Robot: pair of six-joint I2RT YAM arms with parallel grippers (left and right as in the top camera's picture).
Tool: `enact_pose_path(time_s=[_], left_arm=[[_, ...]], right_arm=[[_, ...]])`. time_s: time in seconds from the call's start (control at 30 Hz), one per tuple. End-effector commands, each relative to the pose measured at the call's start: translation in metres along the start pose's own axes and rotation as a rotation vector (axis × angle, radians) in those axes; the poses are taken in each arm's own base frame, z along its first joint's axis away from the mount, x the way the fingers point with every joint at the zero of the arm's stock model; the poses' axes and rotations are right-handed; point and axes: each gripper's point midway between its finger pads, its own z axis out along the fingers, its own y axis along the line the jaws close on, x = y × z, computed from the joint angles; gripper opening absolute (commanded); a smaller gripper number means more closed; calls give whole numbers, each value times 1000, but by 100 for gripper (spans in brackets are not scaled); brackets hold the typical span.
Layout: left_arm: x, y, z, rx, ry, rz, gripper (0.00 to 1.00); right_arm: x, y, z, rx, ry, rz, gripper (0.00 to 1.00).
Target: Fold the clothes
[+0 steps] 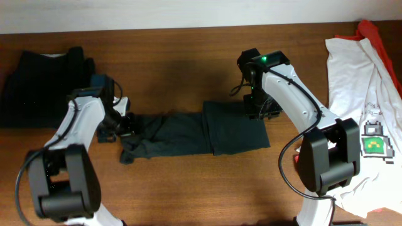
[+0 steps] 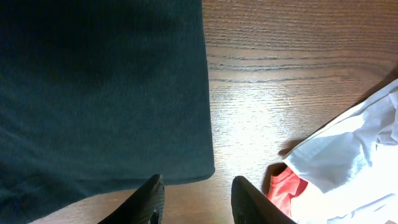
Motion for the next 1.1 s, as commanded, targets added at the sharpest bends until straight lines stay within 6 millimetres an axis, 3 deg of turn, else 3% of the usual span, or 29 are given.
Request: enact_pose_path(time_s=[0.0,0.1,0.13,0.23,0.27,0.3,0.47,0.63,0.73,0.83,0.87,1.0,1.07], left_arm=[[11,-10,25,83,78,-3,95],[13,-17,35,126,98,-4,81],[14,-21,37,148,103,-6,71],[14,-26,38,171,107,0,36],[13,-24,37,165,103,2,9],[12,-20,36,152,101,-2,1],[0,15,11,49,92,-61,0],[-26,56,-50,-51,27,-174,0],[-38,55,-82,-45,-15,-178,0],[-40,28,-97,0,-13,-131,0],[-36,4,-97,7,11,-73,0],[-28,-52,-87,-5,45,76,0],[-24,-90,-81,-10,40,147,0]], right_arm=[[-2,-8,-11,12,-38,11,40],[-2,-8,-11,12,-38,11,40],[-2,-8,-11,12,-38,11,40],[-2,-8,-11,12,-38,11,40],[-2,-8,-11,12,-37,11,40],[-2,-8,-11,12,-37,10,40],[-4,-16,-10,31,-40,18,40],[-9,-50,-4,32,-20,99,41],[-10,-63,-2,18,-9,119,41],[-10,-67,-1,18,-8,129,41],[-10,-67,-1,18,-7,128,41],[-10,-66,-1,18,-7,124,41],[-10,-66,-1,18,-6,124,41]])
